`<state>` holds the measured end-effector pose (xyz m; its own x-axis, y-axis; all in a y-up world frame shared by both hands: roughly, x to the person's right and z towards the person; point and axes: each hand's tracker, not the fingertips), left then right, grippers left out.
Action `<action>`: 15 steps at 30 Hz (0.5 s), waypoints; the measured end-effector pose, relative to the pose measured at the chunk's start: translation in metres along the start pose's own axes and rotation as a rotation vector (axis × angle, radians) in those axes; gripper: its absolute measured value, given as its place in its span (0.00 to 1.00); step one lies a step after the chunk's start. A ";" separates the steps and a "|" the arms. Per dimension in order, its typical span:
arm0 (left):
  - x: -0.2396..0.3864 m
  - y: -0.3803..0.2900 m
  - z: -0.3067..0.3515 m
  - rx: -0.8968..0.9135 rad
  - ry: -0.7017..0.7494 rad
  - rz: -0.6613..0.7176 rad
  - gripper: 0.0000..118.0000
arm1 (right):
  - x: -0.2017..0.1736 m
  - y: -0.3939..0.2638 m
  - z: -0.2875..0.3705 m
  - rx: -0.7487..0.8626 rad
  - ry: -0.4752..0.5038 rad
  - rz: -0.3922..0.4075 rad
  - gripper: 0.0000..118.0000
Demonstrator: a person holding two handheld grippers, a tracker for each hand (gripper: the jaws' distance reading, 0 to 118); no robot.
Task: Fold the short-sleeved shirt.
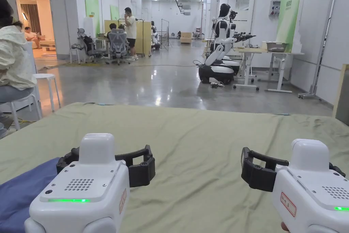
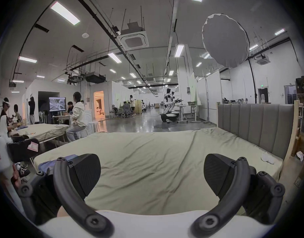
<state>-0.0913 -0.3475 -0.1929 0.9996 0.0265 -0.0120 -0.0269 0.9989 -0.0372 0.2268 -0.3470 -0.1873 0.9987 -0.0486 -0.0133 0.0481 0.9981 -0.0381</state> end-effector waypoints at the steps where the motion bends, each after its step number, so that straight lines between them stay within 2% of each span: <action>1: 0.001 0.000 0.001 0.005 0.003 -0.008 1.00 | 0.000 0.000 0.000 0.001 0.000 0.002 1.00; 15: 0.001 0.003 0.000 -0.008 -0.008 0.024 1.00 | 0.002 0.000 0.000 -0.016 -0.010 -0.005 1.00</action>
<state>-0.0908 -0.3442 -0.1934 0.9987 0.0507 -0.0050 -0.0509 0.9977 -0.0448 0.2287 -0.3472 -0.1876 0.9986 -0.0530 -0.0027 0.0528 0.9971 -0.0541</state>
